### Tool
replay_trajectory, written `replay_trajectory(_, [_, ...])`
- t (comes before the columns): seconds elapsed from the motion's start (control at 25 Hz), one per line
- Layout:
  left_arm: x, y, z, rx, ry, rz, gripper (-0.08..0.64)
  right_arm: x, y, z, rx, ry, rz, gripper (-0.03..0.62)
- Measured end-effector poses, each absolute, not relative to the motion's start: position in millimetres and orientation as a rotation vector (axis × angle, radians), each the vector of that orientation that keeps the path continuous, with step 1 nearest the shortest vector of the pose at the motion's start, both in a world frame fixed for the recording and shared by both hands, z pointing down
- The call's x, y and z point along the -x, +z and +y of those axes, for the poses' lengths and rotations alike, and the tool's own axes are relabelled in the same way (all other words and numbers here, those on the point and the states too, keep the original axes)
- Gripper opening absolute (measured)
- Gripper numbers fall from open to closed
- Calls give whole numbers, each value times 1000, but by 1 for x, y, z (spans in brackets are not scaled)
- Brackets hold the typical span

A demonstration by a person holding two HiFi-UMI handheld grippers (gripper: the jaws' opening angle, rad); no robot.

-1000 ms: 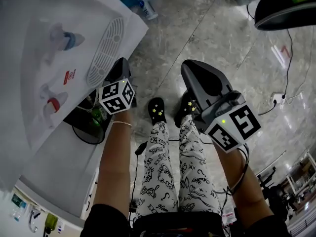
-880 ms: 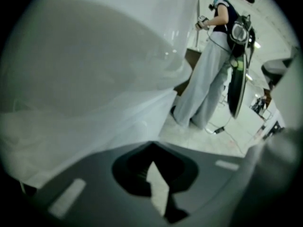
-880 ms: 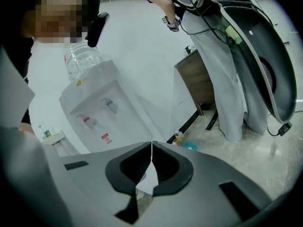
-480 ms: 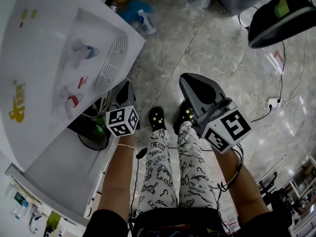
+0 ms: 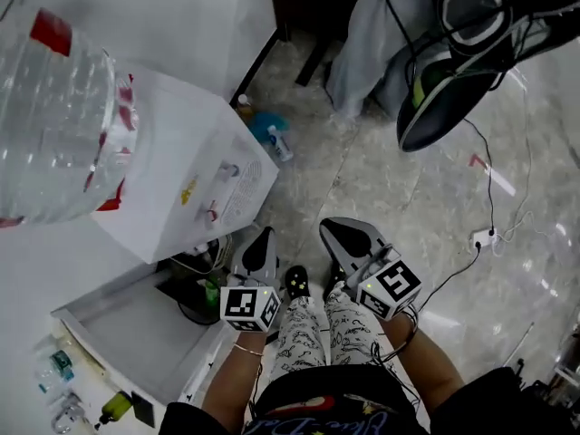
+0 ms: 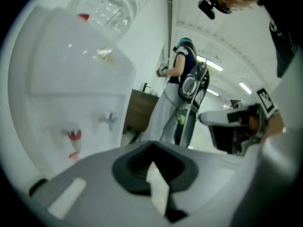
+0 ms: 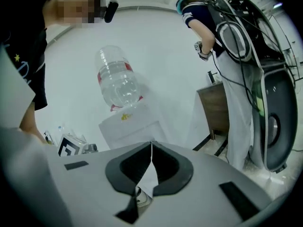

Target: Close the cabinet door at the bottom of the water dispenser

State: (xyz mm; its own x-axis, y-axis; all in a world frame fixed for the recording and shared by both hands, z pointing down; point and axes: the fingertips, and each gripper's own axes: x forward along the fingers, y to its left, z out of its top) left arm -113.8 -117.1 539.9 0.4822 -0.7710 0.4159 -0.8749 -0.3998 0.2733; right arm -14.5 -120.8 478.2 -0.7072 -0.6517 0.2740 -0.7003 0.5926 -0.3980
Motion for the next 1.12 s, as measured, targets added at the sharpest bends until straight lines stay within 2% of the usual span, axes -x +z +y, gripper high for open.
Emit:
replay_trajectory(0.32, [104,384,-76,-2374,212,-1454,-2,20,336,-83,-1037,598,-2930,17])
replay_trajectory(0.56, [77,312,-65,-2597,291,-1382,-2,14,289,-43,-861,569,-3009,15])
replay_trajectory(0.72, [77,290,-46,-2573,229,-1421,-2,13,276,-21,-824,456,-3008,15])
replay_trajectory(1.12, [55,284,-33,-2589,206,-1357,-2,-1,267,-8,-873,474,-3029,15])
